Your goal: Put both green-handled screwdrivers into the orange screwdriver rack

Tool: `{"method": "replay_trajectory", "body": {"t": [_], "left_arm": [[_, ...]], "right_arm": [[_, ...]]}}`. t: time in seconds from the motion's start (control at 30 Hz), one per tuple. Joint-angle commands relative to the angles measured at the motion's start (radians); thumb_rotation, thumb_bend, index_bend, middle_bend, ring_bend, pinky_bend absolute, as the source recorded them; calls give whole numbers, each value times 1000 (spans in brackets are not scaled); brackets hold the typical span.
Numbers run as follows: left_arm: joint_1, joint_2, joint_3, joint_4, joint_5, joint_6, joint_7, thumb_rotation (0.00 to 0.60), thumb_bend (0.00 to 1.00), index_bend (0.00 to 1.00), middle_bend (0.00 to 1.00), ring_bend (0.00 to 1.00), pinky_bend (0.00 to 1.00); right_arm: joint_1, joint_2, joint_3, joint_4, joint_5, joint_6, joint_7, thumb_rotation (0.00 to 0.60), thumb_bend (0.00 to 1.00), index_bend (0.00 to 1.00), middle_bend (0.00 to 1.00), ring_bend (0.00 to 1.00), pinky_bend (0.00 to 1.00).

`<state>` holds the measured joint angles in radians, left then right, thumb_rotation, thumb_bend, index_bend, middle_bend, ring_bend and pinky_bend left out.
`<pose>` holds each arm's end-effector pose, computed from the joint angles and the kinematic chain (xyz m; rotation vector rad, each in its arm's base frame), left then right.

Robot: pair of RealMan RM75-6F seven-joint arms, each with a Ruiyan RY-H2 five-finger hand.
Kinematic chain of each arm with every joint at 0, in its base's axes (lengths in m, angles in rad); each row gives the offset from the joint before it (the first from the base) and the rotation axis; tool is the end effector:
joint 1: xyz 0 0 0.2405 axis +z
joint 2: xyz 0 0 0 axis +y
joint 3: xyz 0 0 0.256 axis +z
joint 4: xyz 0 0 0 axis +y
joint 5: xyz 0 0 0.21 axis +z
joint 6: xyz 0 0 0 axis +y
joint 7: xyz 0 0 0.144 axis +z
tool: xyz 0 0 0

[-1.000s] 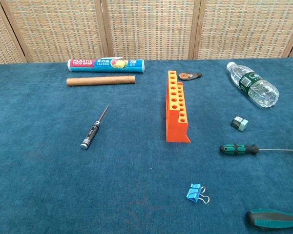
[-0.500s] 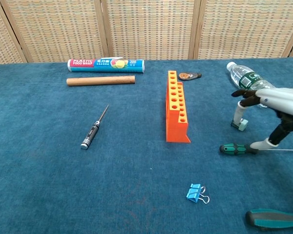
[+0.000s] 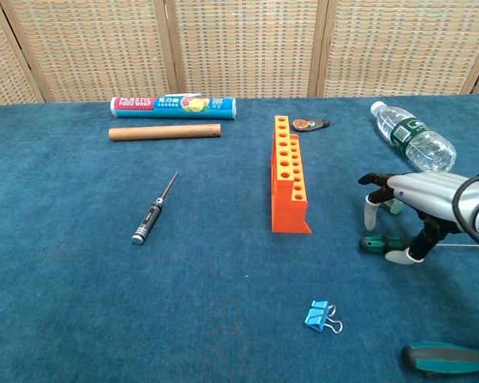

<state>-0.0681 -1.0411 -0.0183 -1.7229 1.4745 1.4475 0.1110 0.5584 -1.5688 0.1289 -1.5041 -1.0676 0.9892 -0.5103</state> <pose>-0.3056 0.1676 0.1655 -1.4246 -0.9154 -0.7809 -0.2082 -0.2965 -0.0275 1.8192 -1.0066 0.7015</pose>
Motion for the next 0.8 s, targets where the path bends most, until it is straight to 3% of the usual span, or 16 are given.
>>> {"method": "replay_trajectory", "body": {"t": [0.03,0.53,0.8], "left_arm": [[0,0,-1,1,-1,1,-2,600,0,0,0,0,0],[0,2,-3,0,-11,2,-4,600,0,0,0,0,0],[-3,1,-3,1,-15,-3,-4,600,0,0,0,0,0]], "right_arm": [[5,-13,-10,24,-5,18,-27,600,257,417,0,0,0],[26,-21,-3,27,75,-13,-29,600,314,511,0,0,0],[12,12,27,-32,56,-24,116,600,348,560,0,0,0]]}}
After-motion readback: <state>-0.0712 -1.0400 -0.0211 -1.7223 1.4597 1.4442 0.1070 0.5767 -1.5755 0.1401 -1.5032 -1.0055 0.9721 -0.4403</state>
